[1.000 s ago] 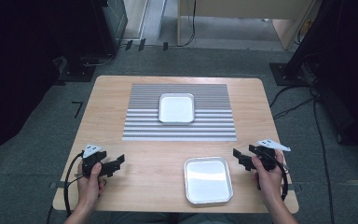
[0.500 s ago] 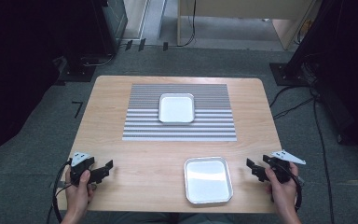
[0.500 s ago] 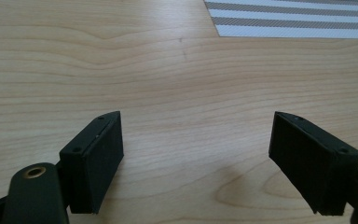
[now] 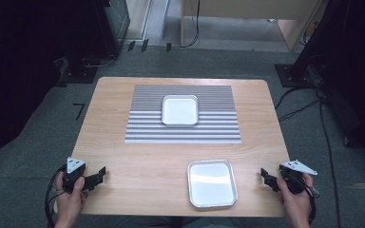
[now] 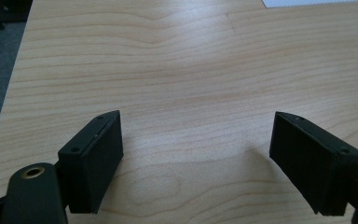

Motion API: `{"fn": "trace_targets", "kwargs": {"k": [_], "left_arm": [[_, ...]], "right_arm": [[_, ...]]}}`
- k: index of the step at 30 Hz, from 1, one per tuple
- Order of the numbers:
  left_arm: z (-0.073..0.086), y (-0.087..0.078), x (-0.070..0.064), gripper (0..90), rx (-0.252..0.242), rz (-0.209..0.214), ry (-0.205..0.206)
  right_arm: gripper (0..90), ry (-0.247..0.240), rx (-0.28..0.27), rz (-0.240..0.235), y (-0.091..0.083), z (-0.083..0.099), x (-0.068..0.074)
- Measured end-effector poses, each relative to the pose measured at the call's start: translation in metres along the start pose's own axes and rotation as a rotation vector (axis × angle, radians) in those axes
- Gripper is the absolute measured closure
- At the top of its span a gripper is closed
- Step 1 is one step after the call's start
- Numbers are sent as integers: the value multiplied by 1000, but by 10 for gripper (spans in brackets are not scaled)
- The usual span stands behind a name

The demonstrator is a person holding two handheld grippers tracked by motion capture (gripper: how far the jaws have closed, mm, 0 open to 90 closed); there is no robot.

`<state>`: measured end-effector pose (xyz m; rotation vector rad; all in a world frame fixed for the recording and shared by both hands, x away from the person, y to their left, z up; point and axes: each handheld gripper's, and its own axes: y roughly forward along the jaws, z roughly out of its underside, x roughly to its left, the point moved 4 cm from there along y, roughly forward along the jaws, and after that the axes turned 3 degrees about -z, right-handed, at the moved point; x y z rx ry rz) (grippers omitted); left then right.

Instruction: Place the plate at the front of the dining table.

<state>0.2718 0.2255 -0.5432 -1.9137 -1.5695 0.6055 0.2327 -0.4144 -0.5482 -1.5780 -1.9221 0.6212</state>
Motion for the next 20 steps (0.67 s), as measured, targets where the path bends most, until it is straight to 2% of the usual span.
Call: {"fn": "trace_targets", "kwargs": {"k": [2,4,6,10,20], "left_arm": [[1,1,-3,153,-1,-2,27],[1,2,-4,144,-11,-1,25],[1,2,-4,142,-12,-3,25],[1,2,-4,142,-12,-3,25],[1,2,-4,136,-10,-1,26]], "right_arm": [[221,-17,-2,18,0,1,1],[217,-63,-12,51,2,3,5],[217,-89,-18,65,1,4,8],[203,-69,-5,23,2,3,5],[202,-75,-5,23,2,3,5]]}}
